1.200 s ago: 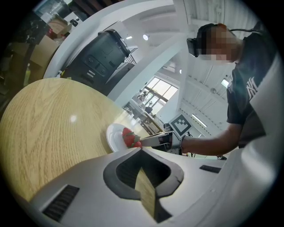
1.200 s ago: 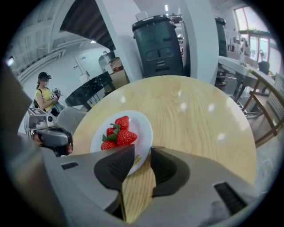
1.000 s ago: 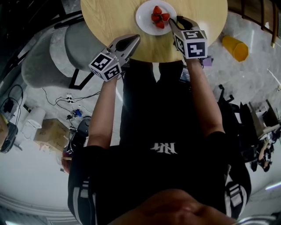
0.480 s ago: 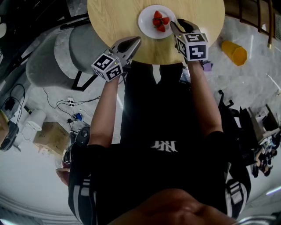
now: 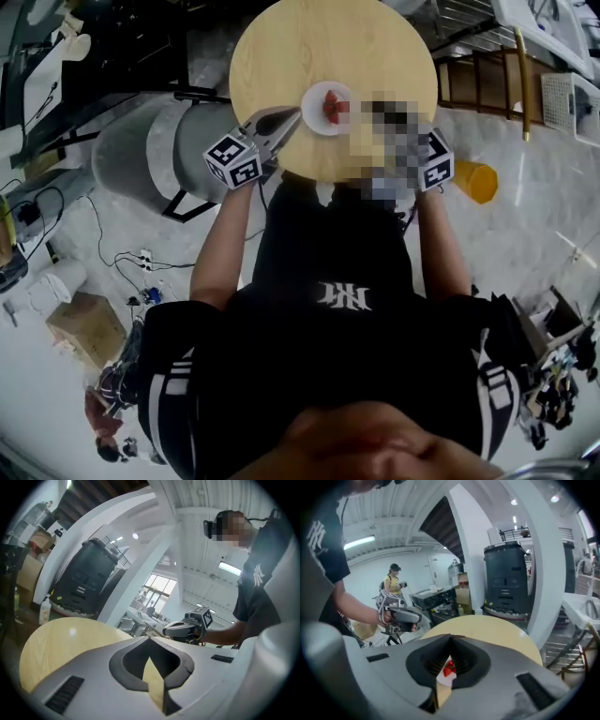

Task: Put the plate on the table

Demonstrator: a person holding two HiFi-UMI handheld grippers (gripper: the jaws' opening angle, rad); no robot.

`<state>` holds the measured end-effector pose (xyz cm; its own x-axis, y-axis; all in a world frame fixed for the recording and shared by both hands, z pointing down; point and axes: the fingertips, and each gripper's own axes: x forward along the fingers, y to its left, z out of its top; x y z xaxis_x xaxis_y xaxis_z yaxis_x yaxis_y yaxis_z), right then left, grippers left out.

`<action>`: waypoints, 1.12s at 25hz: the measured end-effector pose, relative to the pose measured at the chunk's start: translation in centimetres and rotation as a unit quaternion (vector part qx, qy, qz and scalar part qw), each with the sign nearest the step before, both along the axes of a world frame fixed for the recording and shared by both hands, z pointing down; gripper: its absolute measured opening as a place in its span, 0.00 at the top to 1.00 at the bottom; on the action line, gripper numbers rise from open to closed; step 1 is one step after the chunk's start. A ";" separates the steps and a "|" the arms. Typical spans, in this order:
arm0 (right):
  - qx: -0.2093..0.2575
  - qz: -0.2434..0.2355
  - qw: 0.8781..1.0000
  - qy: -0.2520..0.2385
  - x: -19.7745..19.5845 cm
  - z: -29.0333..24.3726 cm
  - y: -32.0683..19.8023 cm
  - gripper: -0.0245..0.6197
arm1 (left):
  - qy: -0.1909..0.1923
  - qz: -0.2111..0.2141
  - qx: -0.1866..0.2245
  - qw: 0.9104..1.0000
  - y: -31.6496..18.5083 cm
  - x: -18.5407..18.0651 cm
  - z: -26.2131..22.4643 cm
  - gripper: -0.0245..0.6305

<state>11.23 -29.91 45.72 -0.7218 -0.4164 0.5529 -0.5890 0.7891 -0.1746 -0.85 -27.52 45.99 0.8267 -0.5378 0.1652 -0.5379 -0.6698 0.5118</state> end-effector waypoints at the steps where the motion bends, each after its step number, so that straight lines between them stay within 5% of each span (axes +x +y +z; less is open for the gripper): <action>1: 0.002 -0.017 1.000 -0.019 -0.1 -1.4 0.5 0.96 | 0.006 0.000 0.010 1.000 0.1 0.3 -1.2 0.95; 11: 0.015 -0.102 0.977 -0.187 2.4 -10.7 4.9 0.96 | 0.048 -0.020 0.052 0.997 2.6 4.6 -9.1 0.95; 16: -0.039 -0.152 0.954 -0.256 2.4 -10.7 8.3 0.96 | 0.065 -0.045 0.037 0.996 4.9 4.9 -9.8 0.95; 23: -0.015 -0.079 0.976 -0.201 2.1 -8.4 8.4 0.96 | 0.078 0.004 0.048 0.996 6.7 4.4 -9.4 0.95; 28: -0.014 -0.037 0.967 -0.253 -0.8 -8.9 10.8 0.96 | 0.066 0.049 0.051 0.995 9.5 1.9 -8.0 0.95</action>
<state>10.44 -19.14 36.81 -0.9299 -0.3432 0.1324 -0.3651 0.8166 -0.4470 1.10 -18.03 37.94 0.8870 -0.4618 -0.0002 -0.3995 -0.7676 0.5012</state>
